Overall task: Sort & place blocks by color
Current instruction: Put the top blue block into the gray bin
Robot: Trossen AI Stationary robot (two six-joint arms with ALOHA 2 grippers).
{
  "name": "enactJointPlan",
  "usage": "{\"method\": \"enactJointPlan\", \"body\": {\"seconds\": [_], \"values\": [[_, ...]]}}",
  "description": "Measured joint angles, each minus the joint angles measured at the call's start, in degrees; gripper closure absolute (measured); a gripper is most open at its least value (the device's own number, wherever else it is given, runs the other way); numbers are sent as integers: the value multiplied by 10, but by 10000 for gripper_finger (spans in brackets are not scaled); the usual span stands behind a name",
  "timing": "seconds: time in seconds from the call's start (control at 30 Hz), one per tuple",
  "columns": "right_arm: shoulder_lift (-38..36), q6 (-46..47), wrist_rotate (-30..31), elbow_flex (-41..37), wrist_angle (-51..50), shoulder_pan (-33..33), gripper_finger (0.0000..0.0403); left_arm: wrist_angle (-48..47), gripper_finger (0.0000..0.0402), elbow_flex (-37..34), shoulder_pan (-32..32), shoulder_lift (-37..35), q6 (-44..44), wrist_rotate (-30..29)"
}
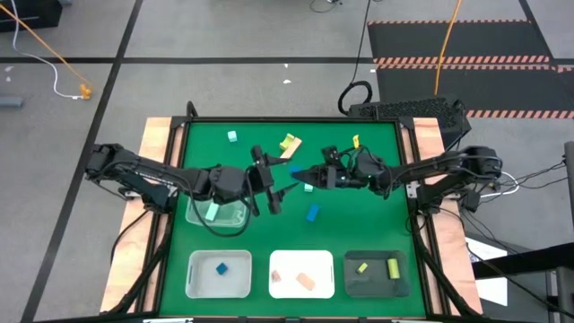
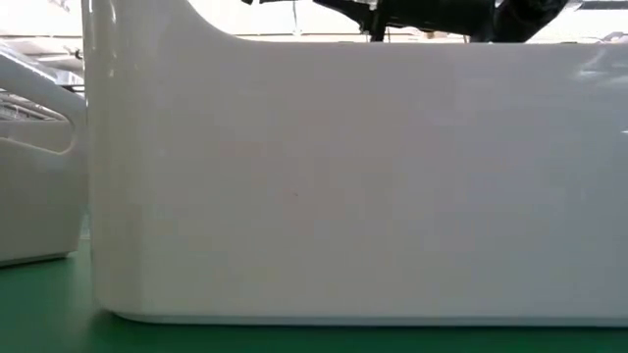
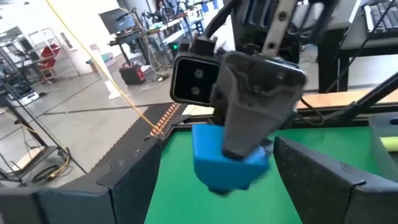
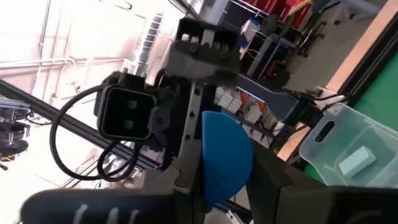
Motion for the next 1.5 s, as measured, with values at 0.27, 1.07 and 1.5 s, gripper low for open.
{"method": "enactJointPlan", "body": {"seconds": [0.27, 1.07, 1.5], "values": [[24, 0, 0, 28, 3, 4, 336, -10, 103, 0, 11, 0, 0, 2], [20, 4, -51, 27, -16, 15, 263, -10, 231, -1, -3, 0, -21, 37], [12, 31, -160, 27, -34, -32, 140, -11, 238, -1, -15, 0, -67, 33]]}}
